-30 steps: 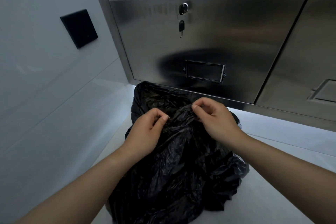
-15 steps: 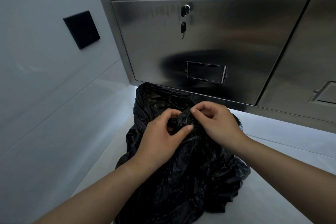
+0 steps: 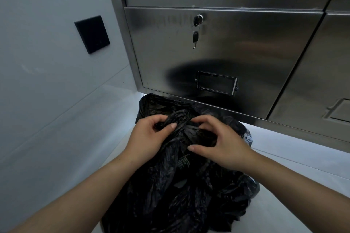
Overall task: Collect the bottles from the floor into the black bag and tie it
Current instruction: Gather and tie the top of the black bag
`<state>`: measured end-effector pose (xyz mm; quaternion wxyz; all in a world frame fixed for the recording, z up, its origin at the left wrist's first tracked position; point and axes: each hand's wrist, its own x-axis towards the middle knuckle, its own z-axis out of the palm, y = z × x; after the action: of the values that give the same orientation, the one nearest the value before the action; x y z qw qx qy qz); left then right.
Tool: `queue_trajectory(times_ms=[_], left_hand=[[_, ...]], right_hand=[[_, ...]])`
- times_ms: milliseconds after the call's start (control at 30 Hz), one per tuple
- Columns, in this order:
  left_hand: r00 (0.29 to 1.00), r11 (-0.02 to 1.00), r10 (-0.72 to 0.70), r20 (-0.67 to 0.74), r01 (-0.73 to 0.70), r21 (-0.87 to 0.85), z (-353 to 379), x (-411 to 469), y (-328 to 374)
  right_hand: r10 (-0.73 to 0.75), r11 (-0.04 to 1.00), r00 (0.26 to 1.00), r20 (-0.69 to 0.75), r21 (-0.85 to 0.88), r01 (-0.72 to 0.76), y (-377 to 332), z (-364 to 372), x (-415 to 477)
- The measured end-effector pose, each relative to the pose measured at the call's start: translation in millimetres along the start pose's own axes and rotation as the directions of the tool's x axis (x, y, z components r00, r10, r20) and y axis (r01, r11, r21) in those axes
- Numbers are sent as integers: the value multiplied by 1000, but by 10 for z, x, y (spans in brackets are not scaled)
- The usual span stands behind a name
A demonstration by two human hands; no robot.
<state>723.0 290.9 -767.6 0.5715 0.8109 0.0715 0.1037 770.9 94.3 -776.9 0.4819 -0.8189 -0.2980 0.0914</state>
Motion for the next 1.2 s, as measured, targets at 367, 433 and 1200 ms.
queue_trajectory(times_ms=[367,433,1200], left_hand=[[994,976,-27,104,49,-214,-9,-12,65],[994,974,-29,106,51,-221,-18,-8,45],[983,994,62,173,-77,84,-27,-34,43]], right_hand=[[-52,977,998,22,-207,55,24,60,69],[-106,966,994,13,-235,106,39,48,83],[-227,948,972,-65,-241,206,10,-17,77]])
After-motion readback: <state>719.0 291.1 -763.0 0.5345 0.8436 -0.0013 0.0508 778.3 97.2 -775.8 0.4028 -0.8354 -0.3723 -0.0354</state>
